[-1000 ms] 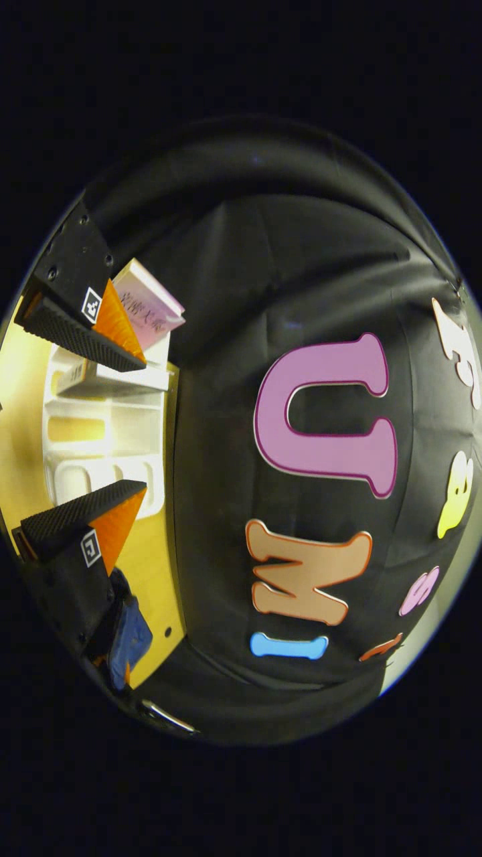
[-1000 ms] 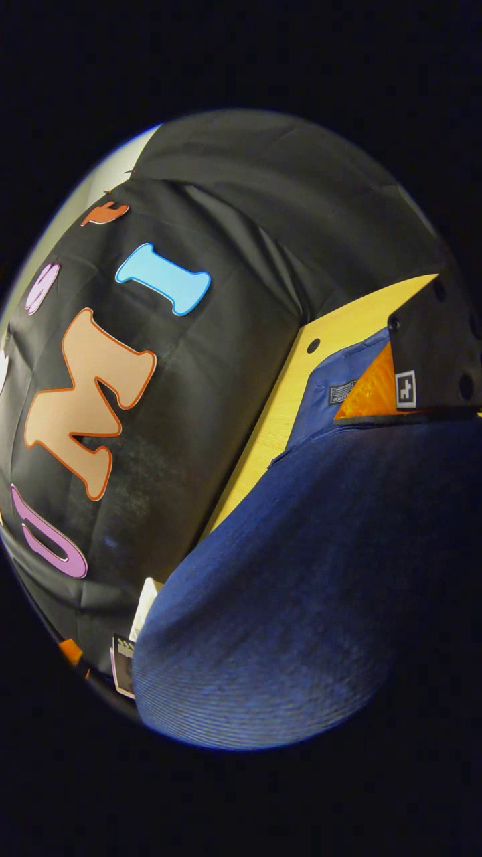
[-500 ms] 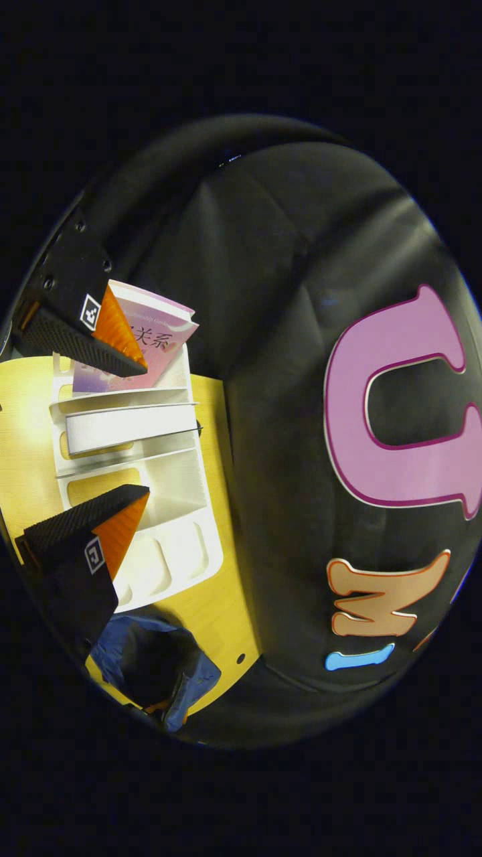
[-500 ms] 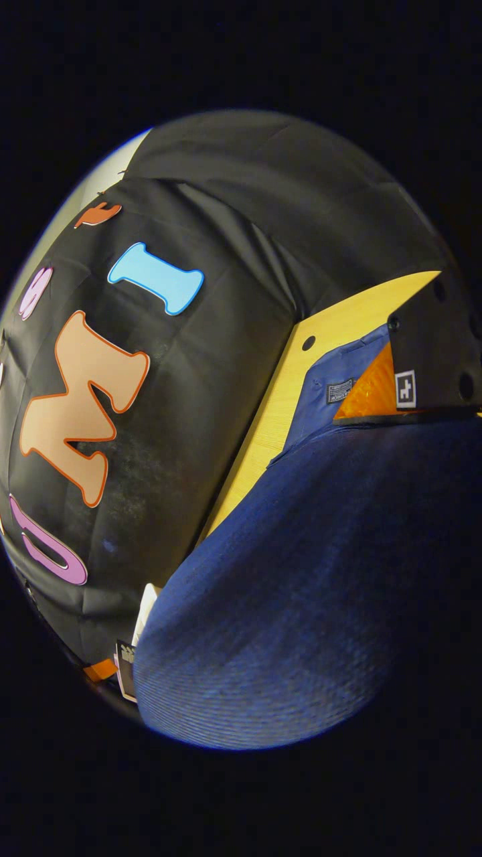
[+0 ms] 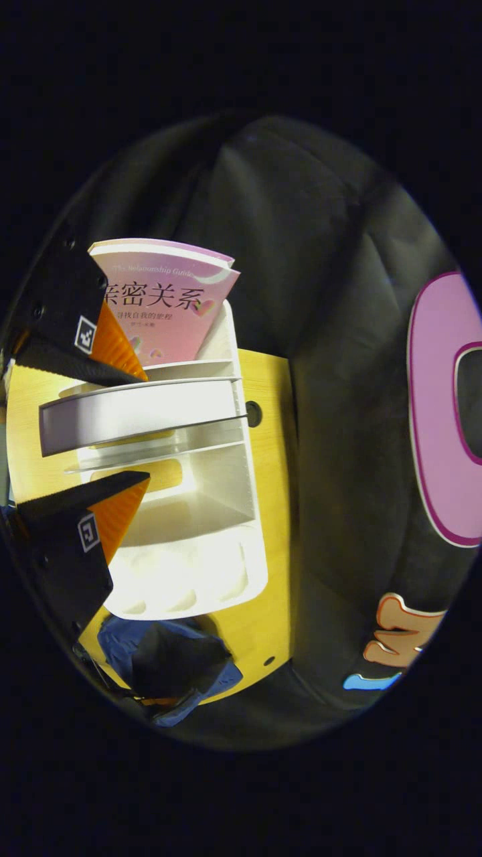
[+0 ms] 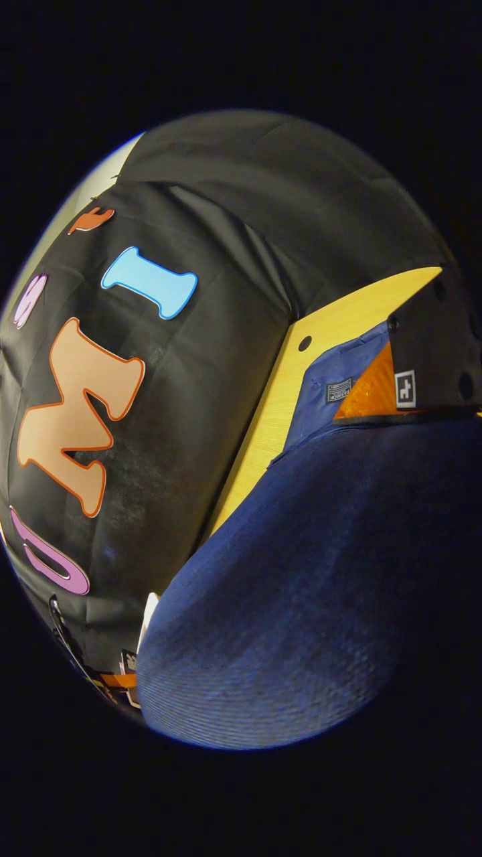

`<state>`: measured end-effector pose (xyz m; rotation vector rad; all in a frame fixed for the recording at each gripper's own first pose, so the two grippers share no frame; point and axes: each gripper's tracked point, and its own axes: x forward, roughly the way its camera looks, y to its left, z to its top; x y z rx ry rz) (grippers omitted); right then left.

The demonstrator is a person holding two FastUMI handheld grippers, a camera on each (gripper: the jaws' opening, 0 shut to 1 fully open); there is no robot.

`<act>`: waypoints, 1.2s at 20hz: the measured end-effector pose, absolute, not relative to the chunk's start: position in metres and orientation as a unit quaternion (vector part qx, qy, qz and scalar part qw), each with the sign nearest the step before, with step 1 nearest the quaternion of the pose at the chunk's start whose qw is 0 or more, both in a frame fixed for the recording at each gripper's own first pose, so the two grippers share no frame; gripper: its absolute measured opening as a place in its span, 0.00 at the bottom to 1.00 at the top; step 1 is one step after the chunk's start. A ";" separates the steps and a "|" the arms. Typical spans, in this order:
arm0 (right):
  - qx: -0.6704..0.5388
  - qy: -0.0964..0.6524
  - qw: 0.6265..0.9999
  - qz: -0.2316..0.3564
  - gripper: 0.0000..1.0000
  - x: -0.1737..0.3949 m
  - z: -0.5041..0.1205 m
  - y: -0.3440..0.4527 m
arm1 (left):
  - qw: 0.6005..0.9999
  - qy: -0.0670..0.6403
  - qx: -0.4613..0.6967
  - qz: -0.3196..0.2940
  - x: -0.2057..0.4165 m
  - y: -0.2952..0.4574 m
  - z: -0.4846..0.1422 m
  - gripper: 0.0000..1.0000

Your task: Open the schoolbag, grab two books from the bookshelf and put them into the schoolbag.

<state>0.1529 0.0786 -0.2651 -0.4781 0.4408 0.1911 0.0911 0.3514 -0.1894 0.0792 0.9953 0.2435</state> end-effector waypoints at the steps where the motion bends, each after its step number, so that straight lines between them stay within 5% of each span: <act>1: -0.237 0.216 0.943 0.094 0.08 0.154 -0.265 0.079 | 0.860 0.495 0.036 0.121 0.089 0.356 -0.196 0.66; 5: -0.239 0.216 0.942 0.093 0.08 0.154 -0.265 0.077 | 0.825 0.553 0.026 0.111 0.084 0.358 -0.215 0.41; 11: -0.247 0.216 0.940 0.092 0.08 0.151 -0.264 0.078 | 0.793 0.603 0.019 0.088 0.081 0.355 -0.232 0.44; 24: -0.249 0.215 0.939 0.095 0.08 0.149 -0.264 0.077 | 0.746 0.649 -0.017 0.148 0.041 0.341 -0.208 0.37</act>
